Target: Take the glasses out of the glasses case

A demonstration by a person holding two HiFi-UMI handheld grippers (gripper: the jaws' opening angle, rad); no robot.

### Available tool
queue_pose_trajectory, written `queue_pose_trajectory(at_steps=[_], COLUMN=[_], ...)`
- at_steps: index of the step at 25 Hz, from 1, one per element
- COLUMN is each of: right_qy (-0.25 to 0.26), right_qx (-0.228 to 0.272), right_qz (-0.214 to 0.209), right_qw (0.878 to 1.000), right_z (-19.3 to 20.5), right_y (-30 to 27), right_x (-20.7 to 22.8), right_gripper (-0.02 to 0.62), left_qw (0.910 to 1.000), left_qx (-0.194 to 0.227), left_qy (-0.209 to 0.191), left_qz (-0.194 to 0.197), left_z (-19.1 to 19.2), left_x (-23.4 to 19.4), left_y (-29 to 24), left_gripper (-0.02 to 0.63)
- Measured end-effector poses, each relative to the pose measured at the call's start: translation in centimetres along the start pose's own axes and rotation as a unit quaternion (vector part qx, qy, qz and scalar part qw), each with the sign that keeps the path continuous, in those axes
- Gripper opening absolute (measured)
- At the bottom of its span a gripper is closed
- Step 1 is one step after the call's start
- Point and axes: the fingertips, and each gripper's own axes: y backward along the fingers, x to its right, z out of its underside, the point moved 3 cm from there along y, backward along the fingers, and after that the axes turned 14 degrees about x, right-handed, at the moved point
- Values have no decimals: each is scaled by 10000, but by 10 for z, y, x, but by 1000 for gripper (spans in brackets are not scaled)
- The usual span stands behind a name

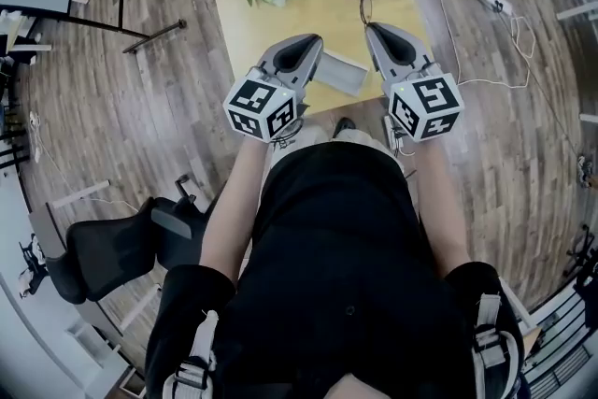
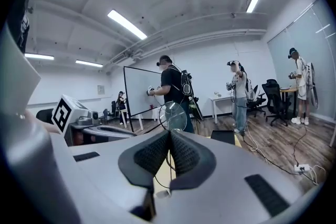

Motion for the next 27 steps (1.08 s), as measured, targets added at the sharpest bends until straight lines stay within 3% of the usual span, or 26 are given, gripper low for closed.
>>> queue_pose_trajectory(at_steps=[5, 11, 27], right_qy=[-69, -114, -29], right_qx=[205, 375, 402], right_qz=[74, 141, 49], right_qw=[9997, 9991, 9992], right_z=[-19, -31, -40], right_y=[7, 14, 12], right_x=[0, -5, -22], right_gripper=[25, 25, 25], left_qw=[9998, 9985, 9986], left_qx=[191, 516, 478], left_qy=[-94, 119, -18], left_qz=[63, 117, 247], left_z=[-24, -46, -53], left_x=[2, 3, 4], left_y=[-4, -4, 3], left_gripper=[36, 37, 37])
